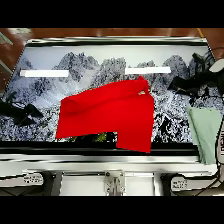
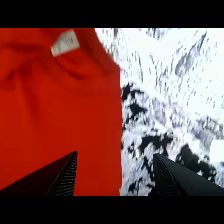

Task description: Fold the shirts.

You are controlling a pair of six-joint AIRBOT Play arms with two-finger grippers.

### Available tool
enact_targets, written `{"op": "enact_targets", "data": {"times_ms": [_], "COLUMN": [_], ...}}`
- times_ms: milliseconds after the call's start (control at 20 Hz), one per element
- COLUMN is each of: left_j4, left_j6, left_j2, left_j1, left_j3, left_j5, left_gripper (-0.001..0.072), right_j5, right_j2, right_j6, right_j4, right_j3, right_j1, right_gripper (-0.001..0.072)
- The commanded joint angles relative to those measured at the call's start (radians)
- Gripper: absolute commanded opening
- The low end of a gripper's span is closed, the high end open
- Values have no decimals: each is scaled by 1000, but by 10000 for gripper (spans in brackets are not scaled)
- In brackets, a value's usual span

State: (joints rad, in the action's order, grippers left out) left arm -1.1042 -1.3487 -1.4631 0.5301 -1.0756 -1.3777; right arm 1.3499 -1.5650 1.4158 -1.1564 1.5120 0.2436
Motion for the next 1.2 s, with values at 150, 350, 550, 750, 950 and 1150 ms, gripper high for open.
{"op": "enact_targets", "data": {"times_ms": [150, 350, 550, 750, 950, 1150], "left_j4": [111, 119, 148, 168, 281, 290], "left_j6": [110, 108, 129, 133, 121, 123], "left_j2": [-6, -36, -56, -89, -90, -90], "left_j1": [43, 43, -1, -78, -107, -139], "left_j3": [279, 301, 315, 323, 323, 323], "left_j5": [121, 140, 141, 145, 215, 224], "left_gripper": [610, 610, 610, 568, 408, 96], "right_j5": [92, 61, 56, 57, 72, 74], "right_j2": [10, 10, 10, 10, 10, 10], "right_j6": [-23, -40, -45, -45, -43, -27], "right_j4": [130, 128, 126, 127, 122, 75], "right_j3": [-163, -166, -166, -166, -166, -205], "right_j1": [69, 62, 62, 62, 62, 61], "right_gripper": [581, 580, 581, 580, 580, 581]}}
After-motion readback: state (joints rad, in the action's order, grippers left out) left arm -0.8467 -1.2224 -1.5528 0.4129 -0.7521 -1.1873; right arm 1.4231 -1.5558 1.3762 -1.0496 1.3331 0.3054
